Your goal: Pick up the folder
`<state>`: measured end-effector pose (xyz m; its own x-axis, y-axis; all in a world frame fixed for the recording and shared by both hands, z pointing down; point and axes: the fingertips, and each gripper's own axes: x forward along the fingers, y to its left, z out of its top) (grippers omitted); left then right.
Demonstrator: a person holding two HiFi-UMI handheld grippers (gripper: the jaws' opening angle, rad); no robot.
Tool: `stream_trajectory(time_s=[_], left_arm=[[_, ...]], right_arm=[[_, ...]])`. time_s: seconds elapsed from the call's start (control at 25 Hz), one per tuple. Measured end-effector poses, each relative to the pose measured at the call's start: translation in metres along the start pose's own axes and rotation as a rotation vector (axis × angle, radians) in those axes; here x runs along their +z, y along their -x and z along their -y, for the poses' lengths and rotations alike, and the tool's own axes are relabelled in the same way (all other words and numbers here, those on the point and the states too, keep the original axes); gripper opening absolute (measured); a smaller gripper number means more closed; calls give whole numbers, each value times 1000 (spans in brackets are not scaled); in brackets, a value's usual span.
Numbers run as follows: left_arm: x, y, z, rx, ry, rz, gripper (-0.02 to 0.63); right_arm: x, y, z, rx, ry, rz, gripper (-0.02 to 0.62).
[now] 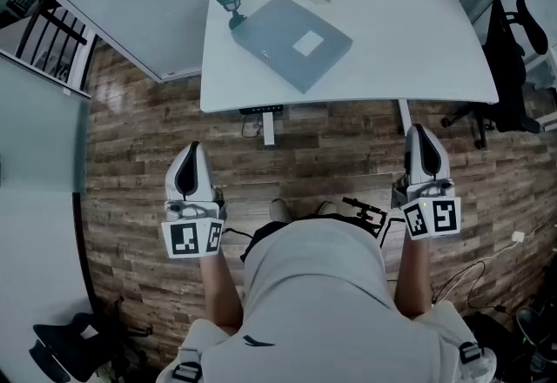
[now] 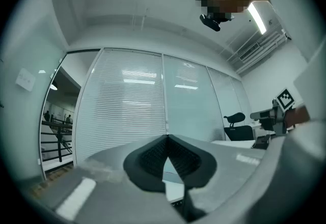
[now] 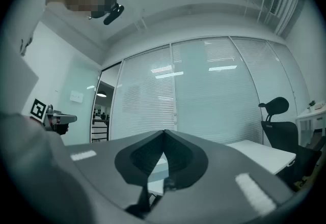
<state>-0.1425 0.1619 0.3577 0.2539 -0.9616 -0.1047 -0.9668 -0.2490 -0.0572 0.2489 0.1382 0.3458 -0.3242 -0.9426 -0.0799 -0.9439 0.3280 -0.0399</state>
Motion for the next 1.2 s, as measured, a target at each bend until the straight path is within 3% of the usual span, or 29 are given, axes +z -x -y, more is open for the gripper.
stream_trajectory(time_s=[0.52,1.04,1.2], left_arm=[[-4,-5,0,-8,16,-4,5],[-11,-13,-24,-16,23,-19,5],[-14,-18,-41,-31,57,-18,5]], right_arm=[[2,-5,-6,30,-18,13,-2],[-1,-20,-10,-17,-19,-11,-2],[-6,-30,-19,-35,-30,-20,-2]])
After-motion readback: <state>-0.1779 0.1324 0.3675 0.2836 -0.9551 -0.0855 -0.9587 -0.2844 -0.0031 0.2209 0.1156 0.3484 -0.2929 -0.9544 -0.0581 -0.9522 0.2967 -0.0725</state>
